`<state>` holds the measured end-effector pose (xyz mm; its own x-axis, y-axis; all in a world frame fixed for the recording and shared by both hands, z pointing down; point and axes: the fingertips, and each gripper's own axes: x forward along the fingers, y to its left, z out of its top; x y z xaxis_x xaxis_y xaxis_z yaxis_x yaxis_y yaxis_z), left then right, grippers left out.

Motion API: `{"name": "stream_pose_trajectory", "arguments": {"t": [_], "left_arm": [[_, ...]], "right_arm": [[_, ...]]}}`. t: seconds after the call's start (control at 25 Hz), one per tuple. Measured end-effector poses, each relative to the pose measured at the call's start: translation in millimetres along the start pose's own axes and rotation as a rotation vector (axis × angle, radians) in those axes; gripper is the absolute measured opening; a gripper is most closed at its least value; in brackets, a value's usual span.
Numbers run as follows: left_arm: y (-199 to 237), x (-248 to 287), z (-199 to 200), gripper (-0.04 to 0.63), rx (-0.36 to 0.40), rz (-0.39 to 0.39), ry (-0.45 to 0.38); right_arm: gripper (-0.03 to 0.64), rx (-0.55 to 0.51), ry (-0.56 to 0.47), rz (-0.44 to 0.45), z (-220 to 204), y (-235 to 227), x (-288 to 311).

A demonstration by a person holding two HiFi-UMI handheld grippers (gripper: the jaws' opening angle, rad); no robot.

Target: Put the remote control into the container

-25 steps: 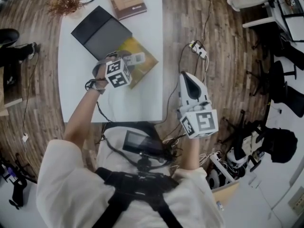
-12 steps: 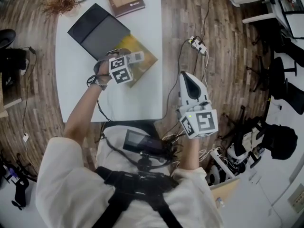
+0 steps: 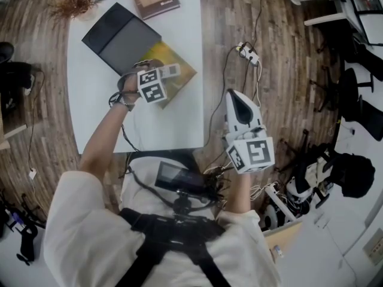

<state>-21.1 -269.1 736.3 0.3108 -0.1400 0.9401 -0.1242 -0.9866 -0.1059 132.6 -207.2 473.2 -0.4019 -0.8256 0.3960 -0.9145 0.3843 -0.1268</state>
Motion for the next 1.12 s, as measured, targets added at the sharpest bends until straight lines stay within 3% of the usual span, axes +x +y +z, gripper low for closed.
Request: {"name": "stream_pose_trajectory", "arguments": {"t": [1.12], "left_arm": [[-4.5, -2.8, -0.3, 0.275, -0.071, -0.04, -0.025]], "right_arm": [[0.003, -0.011, 0.01, 0.013, -6.6, 1.9, -7.4]]}}
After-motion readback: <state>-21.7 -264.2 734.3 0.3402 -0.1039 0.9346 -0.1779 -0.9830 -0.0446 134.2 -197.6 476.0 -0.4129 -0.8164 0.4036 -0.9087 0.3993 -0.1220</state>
